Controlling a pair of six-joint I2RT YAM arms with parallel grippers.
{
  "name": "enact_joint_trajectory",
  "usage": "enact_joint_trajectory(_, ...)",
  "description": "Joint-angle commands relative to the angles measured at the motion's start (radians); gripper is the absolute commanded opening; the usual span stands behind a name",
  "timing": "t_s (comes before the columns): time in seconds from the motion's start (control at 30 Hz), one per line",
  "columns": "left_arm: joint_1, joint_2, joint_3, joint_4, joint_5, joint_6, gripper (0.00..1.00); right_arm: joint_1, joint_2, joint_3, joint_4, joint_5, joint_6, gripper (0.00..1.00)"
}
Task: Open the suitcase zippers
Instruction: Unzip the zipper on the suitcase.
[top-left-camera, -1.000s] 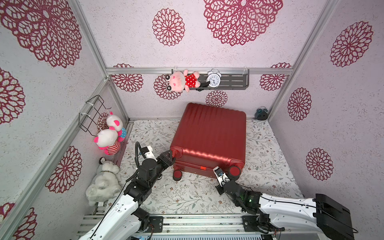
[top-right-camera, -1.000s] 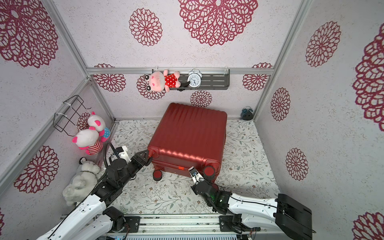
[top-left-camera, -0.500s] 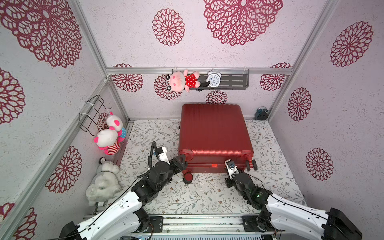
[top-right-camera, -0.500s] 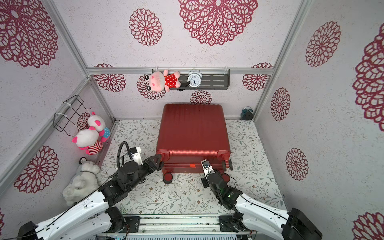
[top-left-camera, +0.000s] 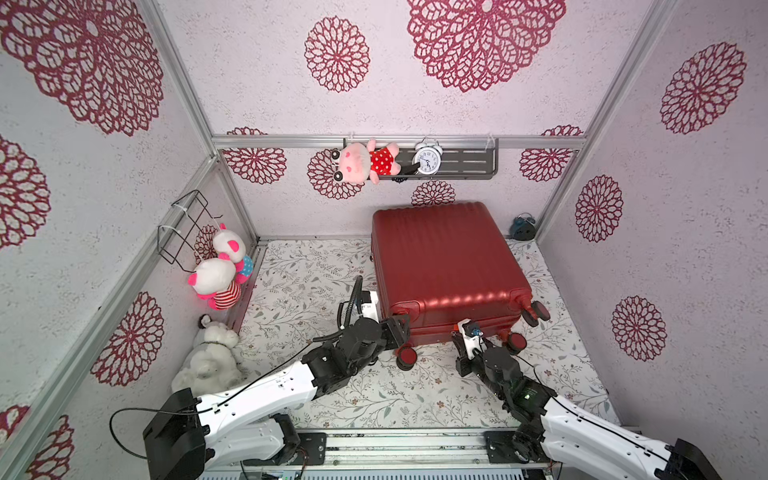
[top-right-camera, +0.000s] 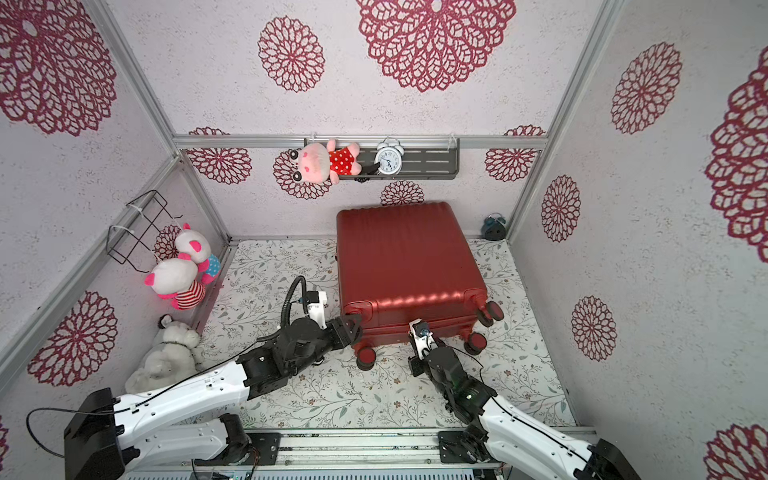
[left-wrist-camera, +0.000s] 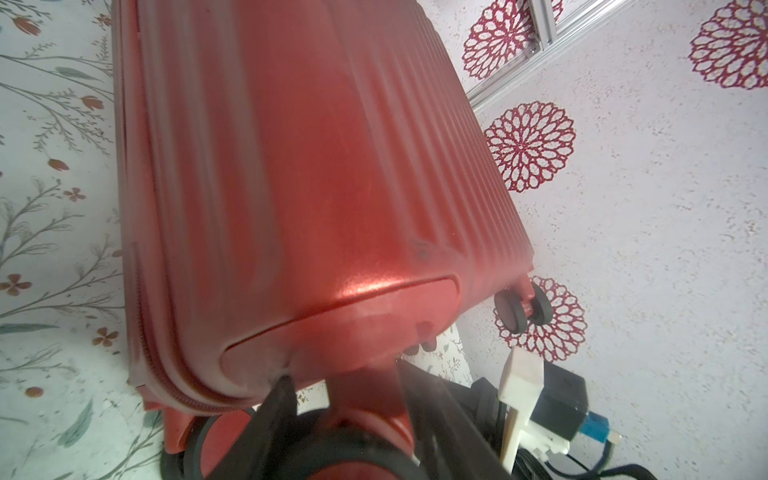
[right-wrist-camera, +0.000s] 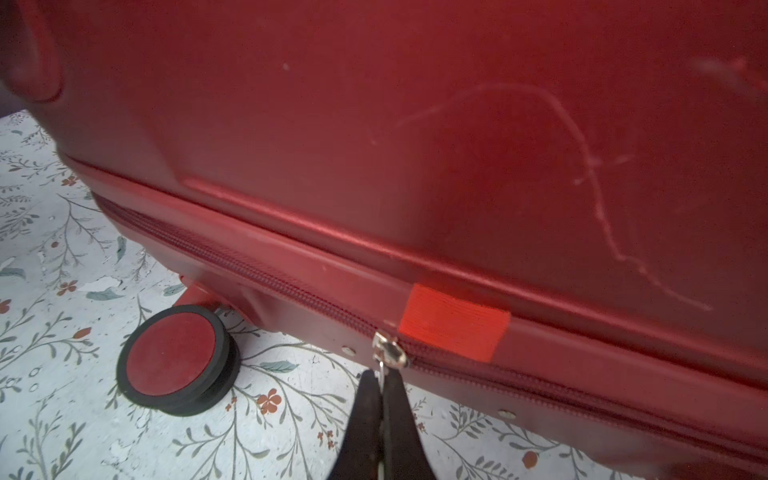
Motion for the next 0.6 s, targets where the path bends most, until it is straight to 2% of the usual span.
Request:
enact_joint_trajectory(0.0,-0.057,0.061,0.04,0.058,0.183,0.003,0.33,0.038,-0.014,0.003,0.049,-0.18,-0.009,0.0)
enact_joint_trajectory(0.2,-0.07,0.093,0.061,0.068,0.17,0.008,0.33,0.106,0.026,-0.003,0.109,-0.147,-0.008,0.0)
enact_joint_trajectory(0.57,-0.088,0.089,0.044,0.093,0.145,0.006,0.33,0.261,0.219,0.07,0.217,-0.054,-0.022,0.0)
